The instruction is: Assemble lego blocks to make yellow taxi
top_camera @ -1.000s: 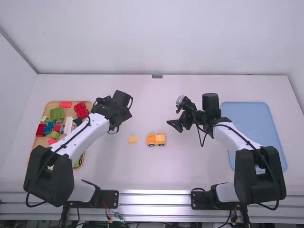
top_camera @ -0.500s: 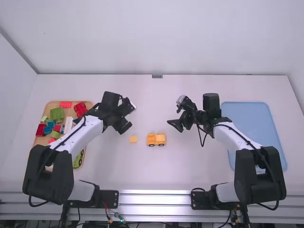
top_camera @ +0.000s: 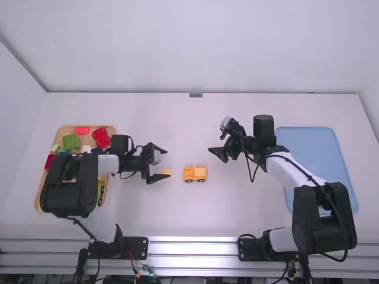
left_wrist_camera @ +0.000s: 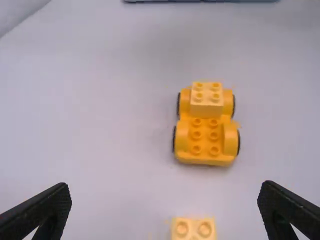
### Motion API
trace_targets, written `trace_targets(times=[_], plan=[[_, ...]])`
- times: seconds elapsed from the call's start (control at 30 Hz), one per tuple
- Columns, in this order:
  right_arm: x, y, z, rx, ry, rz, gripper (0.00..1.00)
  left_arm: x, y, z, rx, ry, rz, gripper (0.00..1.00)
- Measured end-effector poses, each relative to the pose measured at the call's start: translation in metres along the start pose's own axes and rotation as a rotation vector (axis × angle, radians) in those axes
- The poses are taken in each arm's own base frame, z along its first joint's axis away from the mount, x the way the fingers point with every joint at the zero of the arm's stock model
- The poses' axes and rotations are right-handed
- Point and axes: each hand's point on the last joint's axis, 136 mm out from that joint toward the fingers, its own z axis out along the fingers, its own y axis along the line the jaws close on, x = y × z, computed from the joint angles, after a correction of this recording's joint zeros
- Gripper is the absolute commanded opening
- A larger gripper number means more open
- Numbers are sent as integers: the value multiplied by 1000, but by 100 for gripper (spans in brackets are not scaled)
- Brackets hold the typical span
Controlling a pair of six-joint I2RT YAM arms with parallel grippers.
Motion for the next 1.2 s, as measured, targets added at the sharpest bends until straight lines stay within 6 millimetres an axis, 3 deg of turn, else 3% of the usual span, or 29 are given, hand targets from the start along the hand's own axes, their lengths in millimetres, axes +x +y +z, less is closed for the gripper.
trace_targets(times=[0.17,0.27,0.43,0.73,0.9,1.0,1.1,1.13,1.2], plan=[[2,1,0,-4,7,8,99,20,-9,7,81,-14,-133,100],[3,2,0,-6,11,14,99,25,-11,9,113,-12,-147,95],[3,2,0,-6,11,12,99,37,-11,12,132,11,-73,81],[2,1,0,-4,8,8,99,52,-9,10,118,75,-8,80],[-1,-1,0,3,-4,-3,99,60,-14,9,119,105,-13,72],[-1,-1,0,3,-5,-6,99,61,-15,9,117,112,-10,51],[-1,-1,0,4,-5,-10,99,62,-15,9,118,116,-10,40],[-1,-1,0,4,-5,-4,99,62,-15,8,119,118,-11,39],[-1,-1,0,4,-5,-6,99,63,-15,8,118,124,-3,44]])
